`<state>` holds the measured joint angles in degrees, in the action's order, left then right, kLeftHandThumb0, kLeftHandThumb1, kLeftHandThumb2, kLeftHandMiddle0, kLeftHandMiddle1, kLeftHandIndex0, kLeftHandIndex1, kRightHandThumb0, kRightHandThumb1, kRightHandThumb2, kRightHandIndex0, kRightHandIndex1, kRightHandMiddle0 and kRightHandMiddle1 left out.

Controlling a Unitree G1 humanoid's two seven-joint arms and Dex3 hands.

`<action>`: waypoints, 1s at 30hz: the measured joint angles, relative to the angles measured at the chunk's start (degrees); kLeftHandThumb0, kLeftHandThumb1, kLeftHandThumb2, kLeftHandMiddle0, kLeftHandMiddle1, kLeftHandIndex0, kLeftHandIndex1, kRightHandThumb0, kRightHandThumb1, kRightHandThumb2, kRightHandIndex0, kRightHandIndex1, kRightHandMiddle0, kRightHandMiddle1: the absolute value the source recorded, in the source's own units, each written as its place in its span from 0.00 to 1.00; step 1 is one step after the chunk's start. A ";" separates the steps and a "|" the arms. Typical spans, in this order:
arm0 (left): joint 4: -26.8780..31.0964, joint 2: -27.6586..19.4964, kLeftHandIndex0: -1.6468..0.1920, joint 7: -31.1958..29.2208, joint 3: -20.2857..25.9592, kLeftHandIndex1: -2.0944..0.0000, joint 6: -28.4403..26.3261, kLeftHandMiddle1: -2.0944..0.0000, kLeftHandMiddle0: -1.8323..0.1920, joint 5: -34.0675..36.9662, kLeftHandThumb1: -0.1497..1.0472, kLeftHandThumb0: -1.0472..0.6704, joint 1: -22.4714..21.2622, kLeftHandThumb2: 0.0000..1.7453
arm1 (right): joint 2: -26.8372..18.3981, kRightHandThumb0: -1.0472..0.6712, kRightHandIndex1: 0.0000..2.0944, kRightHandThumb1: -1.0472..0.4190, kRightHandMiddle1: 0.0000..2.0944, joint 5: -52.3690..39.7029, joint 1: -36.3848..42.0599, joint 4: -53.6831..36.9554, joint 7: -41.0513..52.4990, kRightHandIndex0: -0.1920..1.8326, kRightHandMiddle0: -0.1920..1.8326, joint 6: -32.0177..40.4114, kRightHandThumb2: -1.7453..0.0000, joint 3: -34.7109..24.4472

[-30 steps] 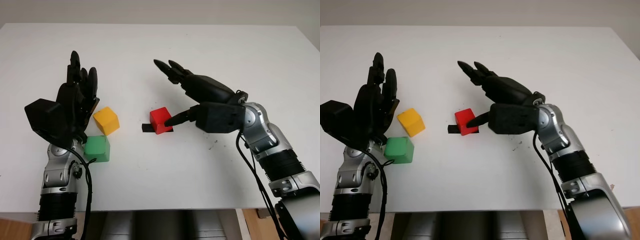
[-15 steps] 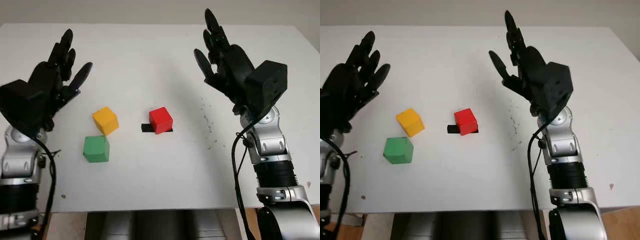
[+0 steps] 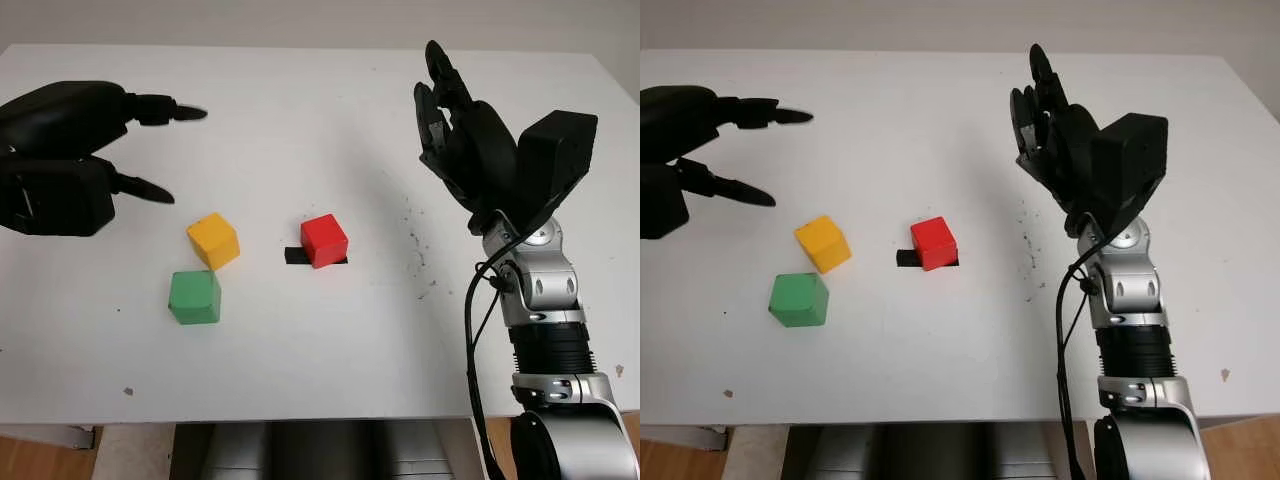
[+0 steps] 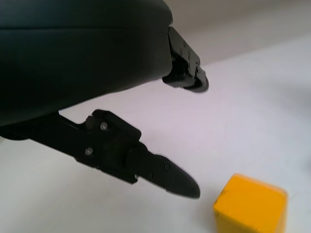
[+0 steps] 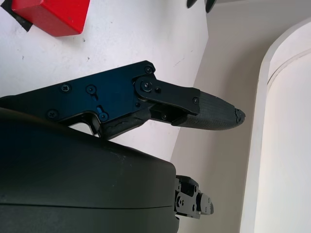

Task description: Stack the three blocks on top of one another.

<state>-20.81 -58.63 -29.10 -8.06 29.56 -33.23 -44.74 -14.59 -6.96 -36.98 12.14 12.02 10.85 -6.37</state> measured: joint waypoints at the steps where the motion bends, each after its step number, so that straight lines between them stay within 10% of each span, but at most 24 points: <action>1: -0.37 -0.05 0.74 0.75 -0.87 0.97 1.60 0.99 0.89 -1.91 0.81 0.30 -0.55 0.03 | 0.04 0.16 0.03 0.00 0.03 -0.02 0.00 0.00 -0.09 0.05 0.05 0.05 0.61 0.02; 12: 2.20 -0.96 0.75 5.72 -6.21 0.97 10.10 0.97 0.91 -16.04 0.78 0.29 -1.80 0.03 | 0.19 0.17 0.03 0.00 0.04 0.08 0.05 -0.35 -1.35 0.06 0.07 1.54 0.61 0.16; 30: 1.88 -0.38 0.70 7.56 -6.42 0.97 13.98 0.97 0.90 -13.38 0.81 0.26 -0.95 0.03 | 0.18 0.18 0.02 0.00 0.03 0.68 0.26 -1.02 0.38 0.04 0.05 2.20 0.61 0.36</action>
<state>-18.94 -59.00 -21.53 -14.48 43.54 -46.60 -45.69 -14.41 -6.29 -36.72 11.12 12.40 13.05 -6.01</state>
